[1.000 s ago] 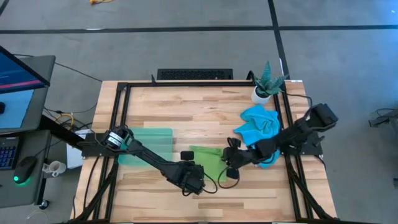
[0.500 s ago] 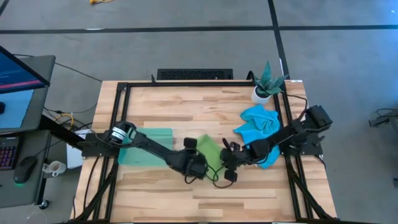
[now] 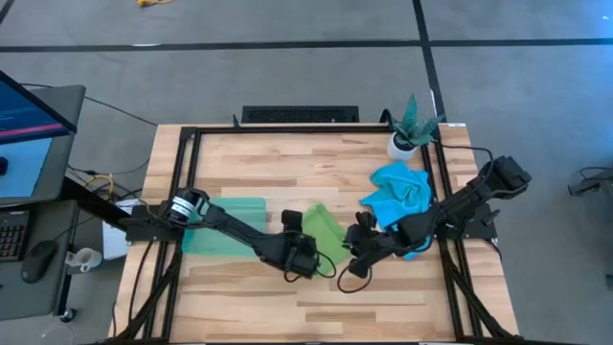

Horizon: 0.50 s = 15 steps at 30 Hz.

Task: Roll microfiber towels into tight, uniform cylinder then place into a basket
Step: Fold the green towel

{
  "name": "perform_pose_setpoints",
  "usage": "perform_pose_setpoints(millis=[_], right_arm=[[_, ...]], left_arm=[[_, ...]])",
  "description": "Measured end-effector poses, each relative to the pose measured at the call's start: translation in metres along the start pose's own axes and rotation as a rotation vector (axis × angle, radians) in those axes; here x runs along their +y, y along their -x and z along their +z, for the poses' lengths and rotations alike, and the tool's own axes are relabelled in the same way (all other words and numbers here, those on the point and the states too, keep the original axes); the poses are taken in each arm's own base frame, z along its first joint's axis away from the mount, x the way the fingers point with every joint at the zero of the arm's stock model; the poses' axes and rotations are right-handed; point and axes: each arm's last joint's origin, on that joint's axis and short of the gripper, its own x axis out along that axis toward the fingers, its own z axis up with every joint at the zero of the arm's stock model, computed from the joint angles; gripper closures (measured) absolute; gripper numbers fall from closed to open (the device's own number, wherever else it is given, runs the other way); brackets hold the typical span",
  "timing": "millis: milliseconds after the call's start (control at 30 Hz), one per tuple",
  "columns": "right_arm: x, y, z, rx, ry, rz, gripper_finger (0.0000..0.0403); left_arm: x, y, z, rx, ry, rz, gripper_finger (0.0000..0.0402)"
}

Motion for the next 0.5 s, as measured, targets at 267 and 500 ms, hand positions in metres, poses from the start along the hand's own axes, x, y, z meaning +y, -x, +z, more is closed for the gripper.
perform_pose_setpoints(millis=[267, 500], right_arm=[[-0.001, -0.027, -0.003, -0.017, 0.037, -0.051, 0.0326], [-0.01, -0.053, -0.014, 0.122, 0.0, -0.023, 0.0326]], left_arm=[[-0.021, 0.018, -0.003, -0.022, 0.112, -0.089, 0.0301], [-0.02, 0.013, -0.006, 0.017, 0.129, -0.167, 0.0301]])
